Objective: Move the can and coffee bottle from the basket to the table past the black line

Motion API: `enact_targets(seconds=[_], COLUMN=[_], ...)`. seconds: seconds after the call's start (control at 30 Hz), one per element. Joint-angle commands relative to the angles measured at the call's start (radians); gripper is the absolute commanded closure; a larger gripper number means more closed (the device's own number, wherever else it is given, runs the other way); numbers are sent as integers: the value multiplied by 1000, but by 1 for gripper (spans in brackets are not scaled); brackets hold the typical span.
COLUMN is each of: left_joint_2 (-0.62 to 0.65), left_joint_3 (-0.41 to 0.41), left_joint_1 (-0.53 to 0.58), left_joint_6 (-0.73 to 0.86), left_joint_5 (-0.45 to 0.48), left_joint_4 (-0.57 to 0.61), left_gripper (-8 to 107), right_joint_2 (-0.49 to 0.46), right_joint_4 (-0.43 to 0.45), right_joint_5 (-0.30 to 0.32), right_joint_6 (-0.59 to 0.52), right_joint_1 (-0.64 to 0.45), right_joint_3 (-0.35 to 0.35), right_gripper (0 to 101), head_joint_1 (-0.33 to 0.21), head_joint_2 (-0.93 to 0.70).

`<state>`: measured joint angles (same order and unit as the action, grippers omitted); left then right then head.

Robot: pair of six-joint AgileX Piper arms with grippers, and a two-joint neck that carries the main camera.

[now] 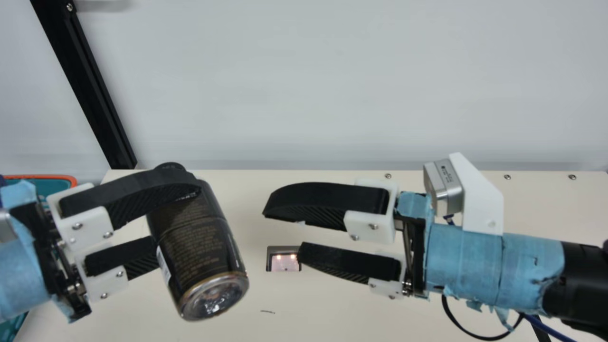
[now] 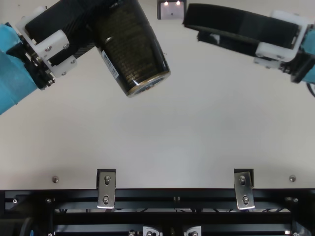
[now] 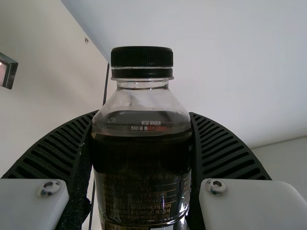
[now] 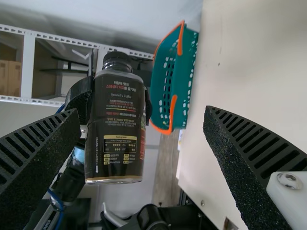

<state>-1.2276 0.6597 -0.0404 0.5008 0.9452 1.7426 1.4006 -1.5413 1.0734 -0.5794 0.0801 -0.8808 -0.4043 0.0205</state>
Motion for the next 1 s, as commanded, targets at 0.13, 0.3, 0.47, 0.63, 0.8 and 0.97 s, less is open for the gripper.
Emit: enact_targets(seconds=[0.13, 0.3, 0.47, 0.63, 0.8, 0.97], left_joint_2=[0, 0, 0, 0, 0, 0], left_joint_3=[0, 0, 0, 0, 0, 0], left_joint_1=[0, 0, 0, 0, 0, 0], left_joint_6=[0, 0, 0, 0, 0, 0], left_joint_5=[0, 0, 0, 0, 0, 0], left_joint_4=[0, 0, 0, 0, 0, 0], left_gripper=[89, 89, 89, 89, 89, 89], right_joint_2=[7, 6, 14, 34, 57, 77], right_joint_4=[5, 8, -23, -76, -124, -155], right_joint_5=[5, 1, 16, 35, 48, 57], right_joint_6=[1, 11, 12, 4, 0, 2], right_joint_1=[15, 15, 20, 45, 88, 133], right_joint_3=[-7, -13, -4, 9, 8, -2], right_gripper=[0, 0, 0, 0, 0, 0], head_joint_1=[-31, -31, -31, -31, -31, -31], head_joint_2=[10, 10, 10, 10, 10, 10])
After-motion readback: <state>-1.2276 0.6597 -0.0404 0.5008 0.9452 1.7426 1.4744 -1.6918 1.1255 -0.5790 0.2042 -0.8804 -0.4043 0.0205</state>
